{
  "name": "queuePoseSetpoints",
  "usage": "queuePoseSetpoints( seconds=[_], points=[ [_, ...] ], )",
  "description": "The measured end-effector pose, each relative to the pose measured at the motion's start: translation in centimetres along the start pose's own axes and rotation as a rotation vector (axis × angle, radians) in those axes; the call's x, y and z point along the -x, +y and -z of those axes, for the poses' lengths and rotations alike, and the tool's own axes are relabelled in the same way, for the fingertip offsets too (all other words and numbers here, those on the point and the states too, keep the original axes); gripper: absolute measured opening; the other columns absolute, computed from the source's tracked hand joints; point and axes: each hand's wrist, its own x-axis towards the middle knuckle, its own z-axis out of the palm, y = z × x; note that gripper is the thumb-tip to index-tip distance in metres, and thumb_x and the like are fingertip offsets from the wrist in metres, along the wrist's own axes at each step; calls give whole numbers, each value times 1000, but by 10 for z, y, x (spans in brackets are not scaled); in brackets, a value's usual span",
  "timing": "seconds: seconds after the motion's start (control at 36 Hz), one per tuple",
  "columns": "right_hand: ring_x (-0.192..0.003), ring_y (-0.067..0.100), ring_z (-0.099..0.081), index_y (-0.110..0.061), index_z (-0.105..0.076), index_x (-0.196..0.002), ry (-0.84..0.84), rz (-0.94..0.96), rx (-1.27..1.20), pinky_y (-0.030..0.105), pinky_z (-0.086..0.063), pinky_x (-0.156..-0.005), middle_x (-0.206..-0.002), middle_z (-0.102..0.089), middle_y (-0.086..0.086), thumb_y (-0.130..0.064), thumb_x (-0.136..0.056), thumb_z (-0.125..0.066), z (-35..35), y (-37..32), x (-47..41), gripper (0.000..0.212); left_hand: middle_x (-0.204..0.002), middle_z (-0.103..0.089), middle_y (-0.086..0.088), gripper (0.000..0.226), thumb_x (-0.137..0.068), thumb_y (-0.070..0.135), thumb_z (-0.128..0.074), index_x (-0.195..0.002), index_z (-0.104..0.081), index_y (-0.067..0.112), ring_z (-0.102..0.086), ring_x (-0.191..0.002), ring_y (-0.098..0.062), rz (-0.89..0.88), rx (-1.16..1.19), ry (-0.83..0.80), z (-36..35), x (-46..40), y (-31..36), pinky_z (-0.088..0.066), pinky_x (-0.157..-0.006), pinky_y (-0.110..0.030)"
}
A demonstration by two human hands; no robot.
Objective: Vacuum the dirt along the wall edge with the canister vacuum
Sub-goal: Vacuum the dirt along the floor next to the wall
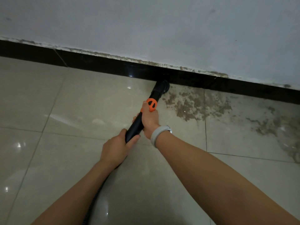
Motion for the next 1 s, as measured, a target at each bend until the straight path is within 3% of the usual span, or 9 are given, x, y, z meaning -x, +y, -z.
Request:
queuePoseSetpoints(
  seconds=[0.19,0.31,0.47,0.67,0.78,0.89,1.0],
  points=[
    [-60,23,-59,-4,-48,-116,24,-5,-21,45,-58,-78,-76,-55,9,-38,-97,-54,13,-11,3,39,-63,-55,7,39,-89,65,-44,-79,-40,27,-51,-54,-8,-16,-15,-34,-3,-8,12,-30,-47,-27],
    [-64,24,-58,-4,-47,-119,32,-9,-43,45,-58,-80,-80,-55,10,-37,-97,-53,19,-20,4,40,-63,-58,5,40,-89,67,-42,-78,-40,28,-55,-56,-11,-30,-2,-76,-4,-14,17,-31,-48,-28],
    [-61,23,-58,-4,-44,-127,34,-23,-58,40,-56,-69,-86,-53,12,-37,-98,-52,34,-25,2,44,-66,-60,3,43,-88,68,-42,-82,-44,25,-57,-58,-12,-43,-1,-90,-14,-21,24,-33,-49,-28],
    [-62,22,-58,-8,-46,-114,21,-25,-53,43,-56,-77,-80,-53,9,-38,-99,-50,56,-33,-3,34,-72,-61,1,43,-88,67,-43,-82,-43,25,-59,-64,-15,-52,8,-158,-20,-21,48,-37,-52,-30],
    [-61,23,-58,-7,-45,-126,26,-36,-73,44,-56,-79,-76,-54,9,-37,-99,-49,61,-38,-5,40,-77,-64,-2,41,-89,64,-47,-84,-45,24,-62,-69,-18,-38,25,-234,-15,-26,57,-45,-59,-33],
    [-59,22,-60,-7,-46,-114,18,-31,-96,46,-57,-82,-76,-55,9,-37,-99,-49,69,-37,-10,33,-80,-65,-4,44,-89,64,-47,-89,-47,20,-63,-71,-21,-49,-8,-241,-15,-30,64,-48,-65,-36],
    [-61,23,-60,-5,-44,-130,25,-38,-119,43,-57,-78,-83,-55,10,-38,-99,-50,87,-38,-17,46,-79,-64,-5,45,-90,63,-46,-92,-47,18,-62,-69,-21,-58,-33,-249,-31,-29,77,-44,-59,-33]
  ],
)
